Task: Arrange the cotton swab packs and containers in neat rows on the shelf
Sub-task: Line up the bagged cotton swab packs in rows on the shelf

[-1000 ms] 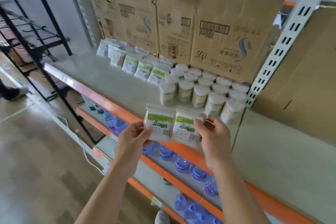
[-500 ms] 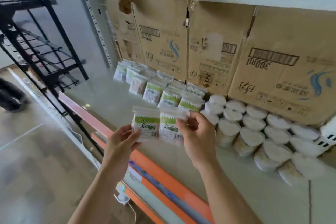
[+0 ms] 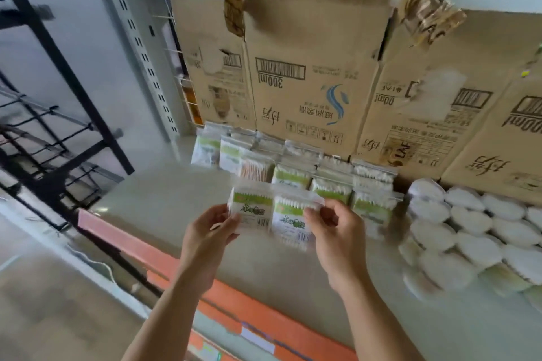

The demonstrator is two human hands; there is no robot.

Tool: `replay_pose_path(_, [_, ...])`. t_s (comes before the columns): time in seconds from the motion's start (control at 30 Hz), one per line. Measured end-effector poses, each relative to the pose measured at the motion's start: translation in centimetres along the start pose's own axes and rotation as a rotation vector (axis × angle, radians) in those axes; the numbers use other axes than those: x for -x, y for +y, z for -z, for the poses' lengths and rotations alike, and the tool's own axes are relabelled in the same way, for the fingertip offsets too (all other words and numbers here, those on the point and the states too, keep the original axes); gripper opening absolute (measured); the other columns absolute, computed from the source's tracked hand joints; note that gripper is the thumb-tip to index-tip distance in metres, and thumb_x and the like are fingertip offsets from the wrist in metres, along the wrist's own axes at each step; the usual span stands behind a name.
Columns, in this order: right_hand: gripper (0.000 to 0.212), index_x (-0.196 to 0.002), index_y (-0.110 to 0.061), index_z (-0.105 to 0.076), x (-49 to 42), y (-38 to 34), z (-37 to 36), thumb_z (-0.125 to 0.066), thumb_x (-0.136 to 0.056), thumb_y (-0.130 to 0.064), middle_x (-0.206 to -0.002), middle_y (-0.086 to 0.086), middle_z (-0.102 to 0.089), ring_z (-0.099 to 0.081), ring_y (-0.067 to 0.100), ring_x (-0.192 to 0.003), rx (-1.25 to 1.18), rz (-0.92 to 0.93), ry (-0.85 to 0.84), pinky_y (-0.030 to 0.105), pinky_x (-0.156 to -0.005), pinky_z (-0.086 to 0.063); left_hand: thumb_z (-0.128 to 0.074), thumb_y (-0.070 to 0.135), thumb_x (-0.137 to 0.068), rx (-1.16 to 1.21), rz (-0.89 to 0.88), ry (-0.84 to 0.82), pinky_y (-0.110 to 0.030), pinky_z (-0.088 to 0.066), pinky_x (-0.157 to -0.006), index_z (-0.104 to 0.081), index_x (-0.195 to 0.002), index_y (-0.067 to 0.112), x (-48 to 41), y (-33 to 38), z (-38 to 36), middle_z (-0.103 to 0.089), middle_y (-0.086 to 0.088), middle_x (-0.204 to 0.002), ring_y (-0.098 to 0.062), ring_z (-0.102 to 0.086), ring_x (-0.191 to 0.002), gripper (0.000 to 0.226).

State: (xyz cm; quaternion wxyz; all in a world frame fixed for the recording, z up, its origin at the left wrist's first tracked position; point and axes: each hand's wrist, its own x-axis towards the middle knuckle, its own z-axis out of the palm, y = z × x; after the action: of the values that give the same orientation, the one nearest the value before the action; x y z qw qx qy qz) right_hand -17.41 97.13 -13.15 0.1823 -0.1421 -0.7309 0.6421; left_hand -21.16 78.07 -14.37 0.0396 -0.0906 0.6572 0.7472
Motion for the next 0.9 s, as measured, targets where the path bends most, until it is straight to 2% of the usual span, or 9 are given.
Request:
replay_pose_path(0.17, [0.018, -0.088, -0.034, -0.062, -0.4, -0.7, -8.1, -0.070, -0.086, -0.018, -0.073, -0.007, -0.068, -0.066, 0.011, -0.070, 0.021, -0.053, 0.070, 0.024, -0.063, -0.052, -0.063, 0.008, -0.088, -0.077, 0.013, -0.113, -0.029, -0.054, -0.084, -0.065, -0.101, 0.009, -5.7, 1.2, 6.8, -0.063, -0.027, -0.107, -0.026, -0.065, -0.093, 0.013])
replay_pose_path(0.23, [0.012, -0.098, -0.023, -0.064, -0.7, -0.6, -10.4, -0.069, -0.087, -0.019, -0.075, -0.006, -0.068, -0.065, 0.010, -0.068, 0.044, -0.076, 0.107, 0.025, -0.062, -0.052, -0.064, 0.009, -0.087, -0.124, 0.011, -0.145, -0.026, -0.055, -0.081, -0.065, -0.102, 0.007, -8.0, 1.3, 8.6, -0.063, -0.026, -0.106, -0.024, -0.066, -0.090, 0.015])
replay_pose_path(0.33, [0.018, -0.105, -0.016, -0.065, -0.9, -0.2, -12.7, -0.068, -0.088, -0.022, -0.077, -0.005, -0.068, -0.063, 0.010, -0.065, 0.097, -0.111, 0.141, 0.026, -0.057, -0.049, -0.066, 0.008, -0.086, -0.194, -0.013, -0.170, -0.024, -0.056, -0.076, -0.065, -0.100, 0.008, -10.7, 1.4, 10.1, -0.061, -0.028, -0.105, -0.022, -0.064, -0.085, 0.014])
replay_pose_path(0.47, [0.013, -0.100, -0.020, -0.062, -1.9, -0.1, -14.7, -0.065, -0.089, -0.025, -0.080, -0.005, -0.067, -0.061, 0.005, -0.066, 0.199, -0.090, 0.166, 0.016, -0.060, -0.042, -0.070, 0.011, -0.084, -0.249, -0.024, -0.211, -0.050, -0.051, -0.089, -0.068, -0.092, 0.019, -13.1, 1.6, 11.1, -0.064, -0.021, -0.098, -0.027, -0.063, -0.081, 0.011])
replay_pose_path(0.53, [0.015, -0.103, -0.017, -0.065, -2.6, -0.4, -15.7, -0.064, -0.090, -0.025, -0.082, -0.006, -0.067, -0.060, 0.002, -0.068, 0.267, -0.067, 0.153, 0.009, -0.058, -0.040, -0.072, 0.025, -0.075, -0.291, -0.032, -0.190, -0.053, -0.051, -0.087, -0.068, -0.088, 0.024, -14.1, 1.8, 11.5, -0.066, -0.012, -0.094, -0.033, -0.065, -0.086, 0.013])
replay_pose_path(0.63, [0.019, -0.108, -0.015, -0.065, -3.8, -1.0, -17.2, -0.063, -0.091, -0.023, -0.081, -0.010, -0.065, -0.059, -0.001, -0.070, 0.337, -0.047, 0.120, 0.007, -0.058, -0.040, -0.070, 0.029, -0.076, -0.349, -0.046, -0.158, -0.048, -0.053, -0.082, -0.066, -0.089, 0.024, -15.4, 2.0, 11.8, -0.067, -0.005, -0.092, -0.033, -0.064, -0.090, 0.014])
replay_pose_path(0.7, [0.023, -0.114, -0.015, -0.063, -4.7, -1.3, -18.0, -0.061, -0.092, -0.021, -0.081, -0.013, -0.063, -0.058, -0.004, -0.069, 0.373, -0.043, 0.095, 0.005, -0.058, -0.039, -0.067, 0.020, -0.086, -0.394, -0.072, -0.134, -0.040, -0.053, -0.066, -0.063, -0.088, 0.025, -16.5, 2.0, 12.0, -0.066, -0.002, -0.090, -0.029, -0.062, -0.080, 0.006])
replay_pose_path(0.77, [0.025, -0.118, -0.013, -0.062, -5.3, -1.6, -18.5, -0.058, -0.094, -0.019, -0.083, -0.013, -0.061, -0.056, -0.005, -0.067, 0.400, -0.038, 0.078, 0.004, -0.056, -0.039, -0.064, 0.019, -0.089, -0.469, -0.104, -0.107, -0.029, -0.042, -0.053, -0.062, -0.091, 0.024, -17.5, 2.1, 12.1, -0.066, 0.002, -0.086, -0.021, -0.056, -0.068, 0.006])
replay_pose_path(0.9, [0.020, -0.113, -0.012, -0.062, -6.2, -1.8, -19.2, -0.057, -0.094, -0.017, -0.080, -0.013, -0.060, -0.056, -0.002, -0.067, 0.471, -0.006, 0.078, 0.006, -0.058, -0.042, -0.063, 0.018, -0.088, -0.527, -0.149, -0.062, -0.028, -0.039, -0.058, -0.062, -0.096, 0.023, -18.9, 2.7, 11.9, -0.064, 0.007, -0.083, -0.013, -0.054, -0.067, 0.009])
